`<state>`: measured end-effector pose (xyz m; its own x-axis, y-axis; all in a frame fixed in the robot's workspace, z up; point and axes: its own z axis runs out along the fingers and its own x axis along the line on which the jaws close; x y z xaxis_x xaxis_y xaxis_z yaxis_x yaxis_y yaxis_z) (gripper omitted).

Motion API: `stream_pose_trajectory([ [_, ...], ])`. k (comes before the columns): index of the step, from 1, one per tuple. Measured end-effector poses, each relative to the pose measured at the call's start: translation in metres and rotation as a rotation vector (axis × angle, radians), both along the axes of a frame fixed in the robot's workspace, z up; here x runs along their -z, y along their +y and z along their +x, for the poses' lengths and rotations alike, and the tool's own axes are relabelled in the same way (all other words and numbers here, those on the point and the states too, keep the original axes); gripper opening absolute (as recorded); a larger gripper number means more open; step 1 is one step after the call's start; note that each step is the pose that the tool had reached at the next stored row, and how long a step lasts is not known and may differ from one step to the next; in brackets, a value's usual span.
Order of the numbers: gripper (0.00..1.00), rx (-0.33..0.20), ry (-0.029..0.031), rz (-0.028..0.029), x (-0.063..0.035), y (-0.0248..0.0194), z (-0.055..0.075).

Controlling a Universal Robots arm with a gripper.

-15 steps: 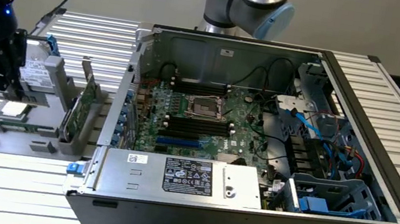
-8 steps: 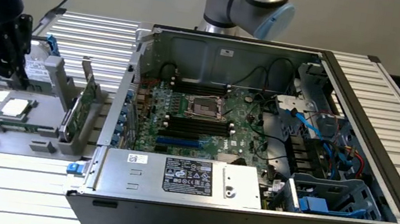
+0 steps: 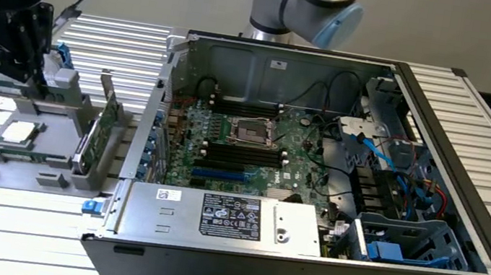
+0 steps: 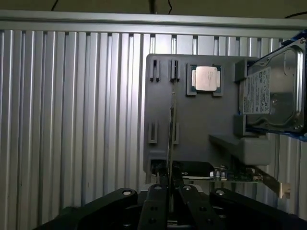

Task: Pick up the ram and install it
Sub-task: 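Pick up the ram and move it above insertion slot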

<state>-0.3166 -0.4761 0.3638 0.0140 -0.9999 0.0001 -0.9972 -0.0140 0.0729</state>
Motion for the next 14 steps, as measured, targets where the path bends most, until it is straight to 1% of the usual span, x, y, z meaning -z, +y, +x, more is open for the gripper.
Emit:
stream_pose_trajectory([
  [14,0.14,0.0,0.0055,0.0006,-0.0118,0.0004,0.056],
])
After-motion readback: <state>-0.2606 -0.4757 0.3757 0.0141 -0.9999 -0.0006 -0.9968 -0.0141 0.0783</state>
